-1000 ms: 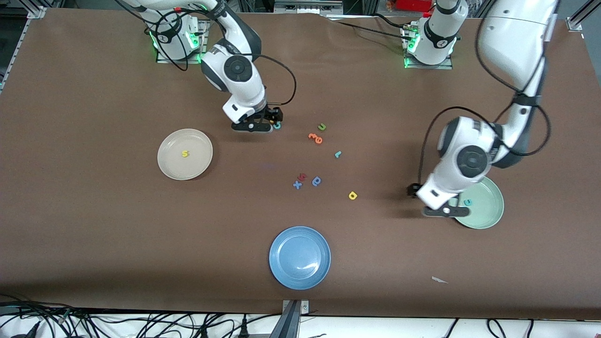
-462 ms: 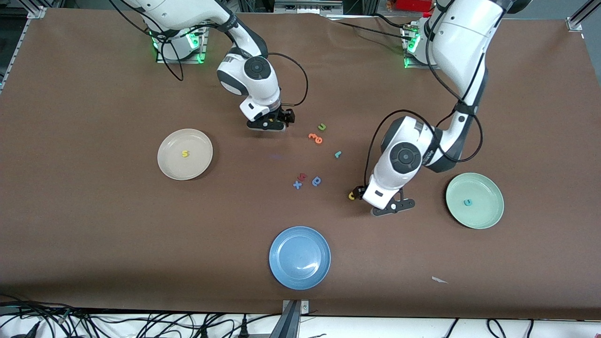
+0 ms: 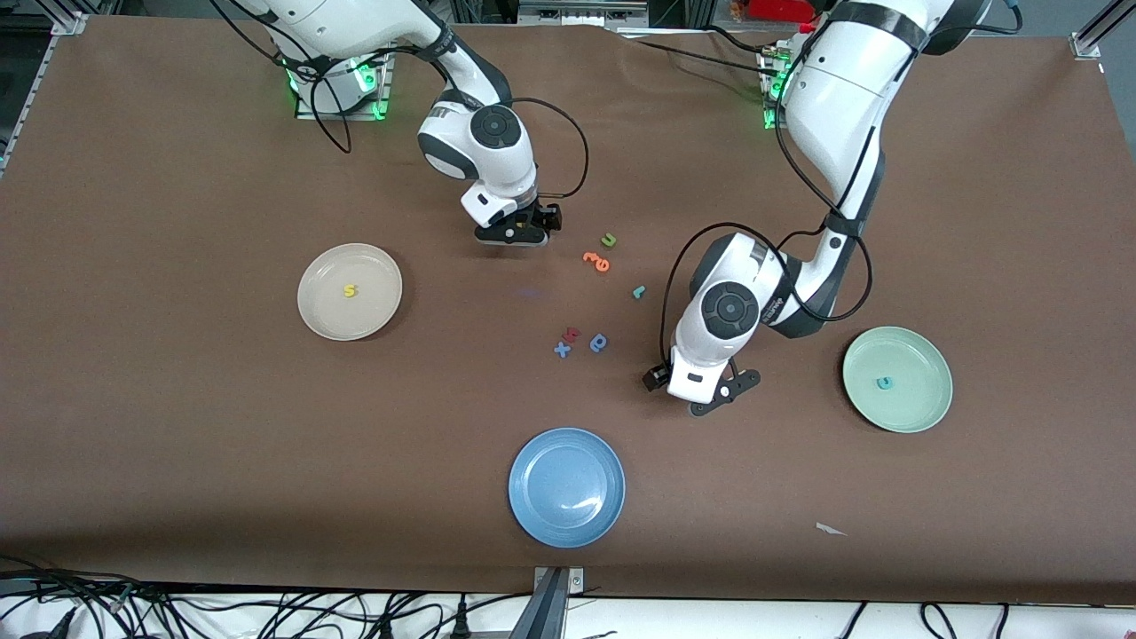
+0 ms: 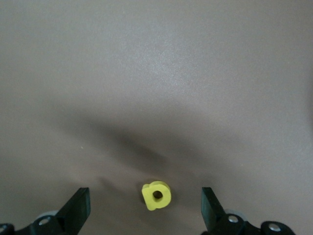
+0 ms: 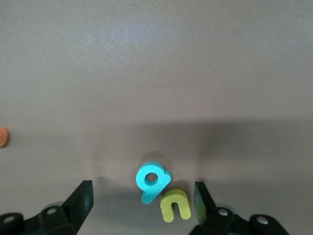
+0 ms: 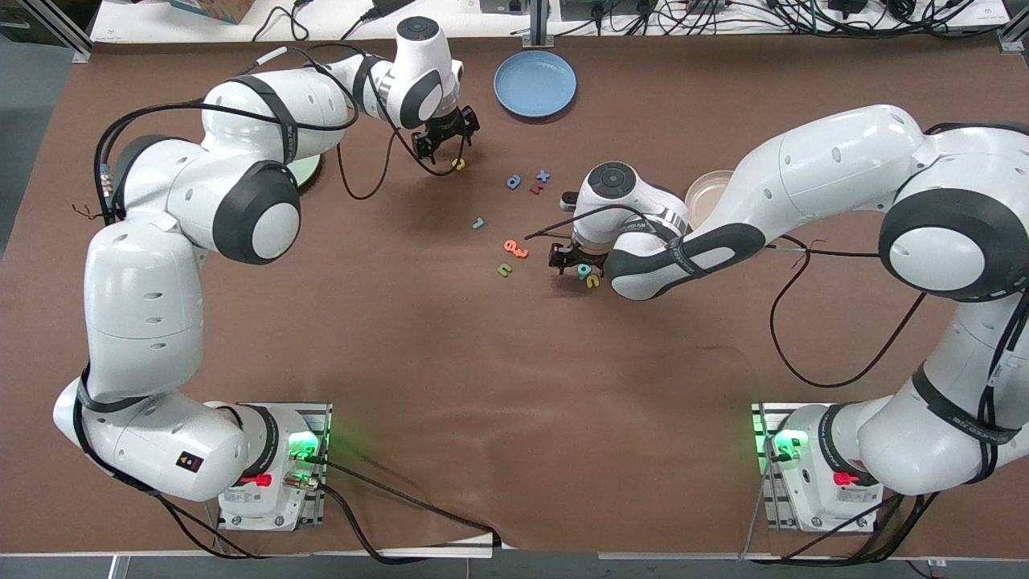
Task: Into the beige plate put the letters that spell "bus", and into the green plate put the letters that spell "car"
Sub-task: 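Grasp the teal g with the right gripper while the left gripper grasps yellow a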
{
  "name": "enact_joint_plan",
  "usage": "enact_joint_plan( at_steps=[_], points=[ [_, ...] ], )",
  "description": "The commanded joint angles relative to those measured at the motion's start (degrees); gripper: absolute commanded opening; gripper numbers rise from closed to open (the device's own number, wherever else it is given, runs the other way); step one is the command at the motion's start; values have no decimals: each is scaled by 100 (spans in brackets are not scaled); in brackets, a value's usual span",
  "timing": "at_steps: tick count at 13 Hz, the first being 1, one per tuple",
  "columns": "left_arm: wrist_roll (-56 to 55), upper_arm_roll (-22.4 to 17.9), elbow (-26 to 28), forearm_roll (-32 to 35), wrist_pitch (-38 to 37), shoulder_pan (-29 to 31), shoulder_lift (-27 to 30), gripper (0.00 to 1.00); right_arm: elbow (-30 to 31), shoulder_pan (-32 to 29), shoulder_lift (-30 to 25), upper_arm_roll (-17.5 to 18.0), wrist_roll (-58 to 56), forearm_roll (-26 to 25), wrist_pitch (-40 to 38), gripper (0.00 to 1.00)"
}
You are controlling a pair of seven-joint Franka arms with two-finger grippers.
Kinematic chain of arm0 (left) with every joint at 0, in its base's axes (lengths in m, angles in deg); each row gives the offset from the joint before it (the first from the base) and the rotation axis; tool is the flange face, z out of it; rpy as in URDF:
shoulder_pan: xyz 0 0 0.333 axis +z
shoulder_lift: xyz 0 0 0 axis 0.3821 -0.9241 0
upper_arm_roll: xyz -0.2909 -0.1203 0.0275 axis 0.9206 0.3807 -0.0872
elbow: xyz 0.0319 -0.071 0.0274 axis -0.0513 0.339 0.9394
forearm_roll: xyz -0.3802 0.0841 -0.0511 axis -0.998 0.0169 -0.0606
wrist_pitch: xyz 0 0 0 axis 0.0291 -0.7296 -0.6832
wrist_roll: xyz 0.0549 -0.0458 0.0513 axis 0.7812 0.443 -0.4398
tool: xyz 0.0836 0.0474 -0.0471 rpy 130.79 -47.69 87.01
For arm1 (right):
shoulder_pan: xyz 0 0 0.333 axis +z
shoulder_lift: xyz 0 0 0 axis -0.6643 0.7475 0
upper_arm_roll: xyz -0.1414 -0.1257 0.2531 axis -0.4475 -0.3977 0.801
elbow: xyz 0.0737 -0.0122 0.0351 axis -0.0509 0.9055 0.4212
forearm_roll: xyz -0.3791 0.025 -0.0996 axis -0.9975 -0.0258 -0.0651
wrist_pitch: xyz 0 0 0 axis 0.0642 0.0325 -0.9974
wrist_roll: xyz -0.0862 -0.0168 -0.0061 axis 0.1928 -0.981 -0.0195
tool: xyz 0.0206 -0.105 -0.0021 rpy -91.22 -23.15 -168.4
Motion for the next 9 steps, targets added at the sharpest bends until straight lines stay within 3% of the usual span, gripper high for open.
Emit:
enact_joint_plan(
  at_steps=[1, 6, 9],
  points=[
    [-438, -78, -244, -139, -41, -121, -175, 98, -123, 87, 137, -86, 185, -250, 50, 89],
    [-606, -78, -192, -139, 556, -209, -254, 86, -123, 87, 164, -121, 185, -277, 85, 66],
    [-502, -78, -113, -130, 636, -209, -254, 82, -123, 87, 164, -130, 194, -277, 85, 58]
  ],
)
